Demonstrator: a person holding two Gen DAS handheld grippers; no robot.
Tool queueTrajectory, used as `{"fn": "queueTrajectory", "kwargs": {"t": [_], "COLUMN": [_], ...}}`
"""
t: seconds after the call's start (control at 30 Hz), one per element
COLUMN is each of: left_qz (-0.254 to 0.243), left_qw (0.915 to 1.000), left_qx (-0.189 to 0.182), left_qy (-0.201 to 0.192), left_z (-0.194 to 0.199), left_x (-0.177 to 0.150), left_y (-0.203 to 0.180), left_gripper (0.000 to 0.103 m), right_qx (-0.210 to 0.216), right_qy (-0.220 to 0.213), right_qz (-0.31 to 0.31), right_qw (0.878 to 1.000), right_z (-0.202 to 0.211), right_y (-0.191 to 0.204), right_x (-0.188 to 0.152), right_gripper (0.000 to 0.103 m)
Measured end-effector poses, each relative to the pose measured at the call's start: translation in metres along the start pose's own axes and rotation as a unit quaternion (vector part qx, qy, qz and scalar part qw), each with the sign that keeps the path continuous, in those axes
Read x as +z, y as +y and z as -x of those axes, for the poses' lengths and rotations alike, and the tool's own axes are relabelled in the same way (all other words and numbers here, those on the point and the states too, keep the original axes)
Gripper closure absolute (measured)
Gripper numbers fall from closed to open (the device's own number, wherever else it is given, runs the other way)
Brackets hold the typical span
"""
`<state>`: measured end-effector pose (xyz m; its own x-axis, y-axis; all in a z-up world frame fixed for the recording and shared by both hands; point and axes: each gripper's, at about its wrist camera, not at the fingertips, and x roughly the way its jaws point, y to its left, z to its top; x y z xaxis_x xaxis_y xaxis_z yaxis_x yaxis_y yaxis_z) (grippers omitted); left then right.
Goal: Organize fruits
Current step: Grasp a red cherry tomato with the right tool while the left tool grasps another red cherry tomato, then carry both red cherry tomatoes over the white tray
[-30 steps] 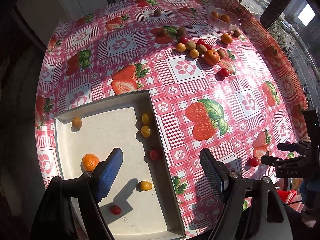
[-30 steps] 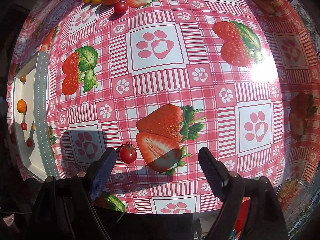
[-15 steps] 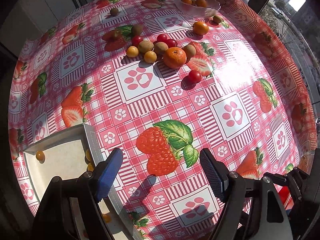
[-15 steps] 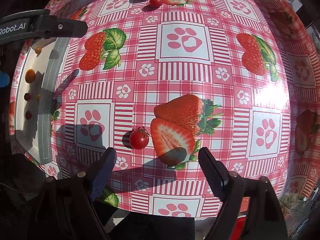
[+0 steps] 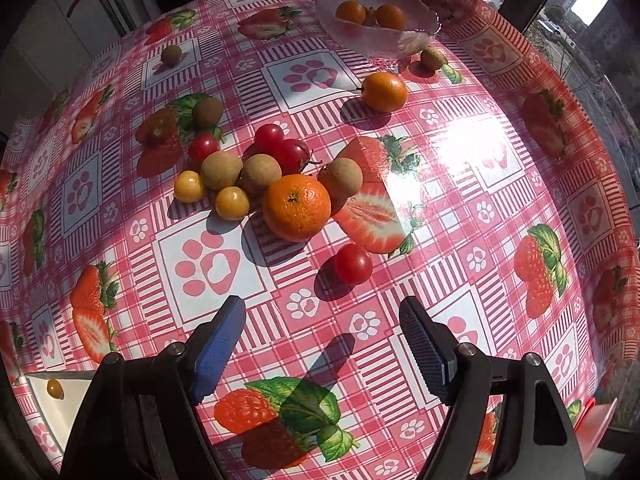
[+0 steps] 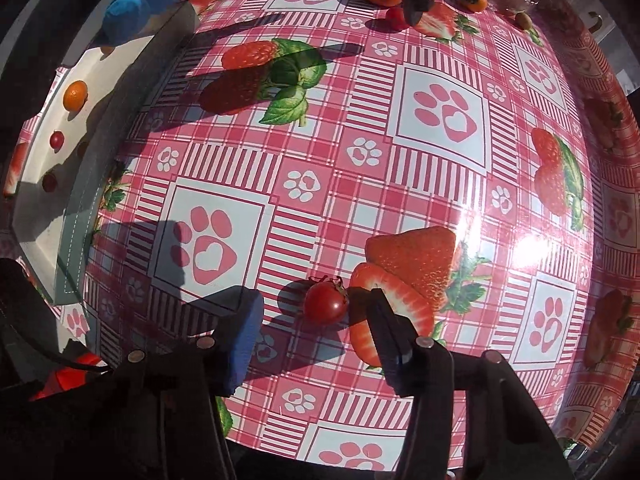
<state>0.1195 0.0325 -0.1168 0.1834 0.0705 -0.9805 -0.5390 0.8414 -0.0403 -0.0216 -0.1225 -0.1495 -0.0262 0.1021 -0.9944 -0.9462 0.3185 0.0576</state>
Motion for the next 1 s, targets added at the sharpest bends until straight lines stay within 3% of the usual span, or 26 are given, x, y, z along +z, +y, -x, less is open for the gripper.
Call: {"fn": "queueTrajectory", "kwargs": {"t": [0.13,0.23,0.3,0.33,0.4,0.47,0.57,1.0], "left_qz": [0.006,0.014,0.021,0.022,0.027,0.022,0.023,0.018], "left_qw": [1.0,0.9998,0.9996,0.9995,0.9994,0.9996,0.9997,0.9997], "left_qx": [0.007,0.011,0.016,0.019,0.02,0.018,0.005,-0.013], "left_qy": [0.001,0.004,0.006,0.007,0.006,0.003,0.003,-0.002], "left_z": [-0.011,-0.018,-0.02,-0.022,-0.024,-0.025,-0.023,0.01], "left_x": [0.01,0.015,0.017,0.017,0.021,0.022,0.022,-0.017], "left_y": [-0.009,-0.012,-0.013,-0.014,-0.017,-0.019,-0.018,0.004], "left_gripper": [0.024,0.036,0.038,0.051,0.058,0.079,0.08,0.08], "right_qx": [-0.01,-0.017,-0.015,-0.01,0.006,0.035,0.071,0.11], "right_qy": [-0.006,-0.009,-0.009,-0.008,-0.008,-0.01,-0.016,-0.016], "right_qz": [0.014,0.031,0.036,0.034,0.023,0.0,-0.04,-0.165], "right_qw": [1.0,0.999,0.999,0.999,1.0,0.999,0.997,0.98], "right_z": [0.0,0.0,-0.001,-0.001,0.001,0.007,0.012,0.026], "right_y": [0.003,0.007,0.005,0.004,-0.003,-0.019,-0.036,-0.109], "right_x": [-0.007,-0.01,-0.011,-0.011,-0.011,-0.008,-0.009,-0.012], "right_gripper": [0.063,0.078,0.079,0.079,0.08,0.08,0.08,0.08]}}
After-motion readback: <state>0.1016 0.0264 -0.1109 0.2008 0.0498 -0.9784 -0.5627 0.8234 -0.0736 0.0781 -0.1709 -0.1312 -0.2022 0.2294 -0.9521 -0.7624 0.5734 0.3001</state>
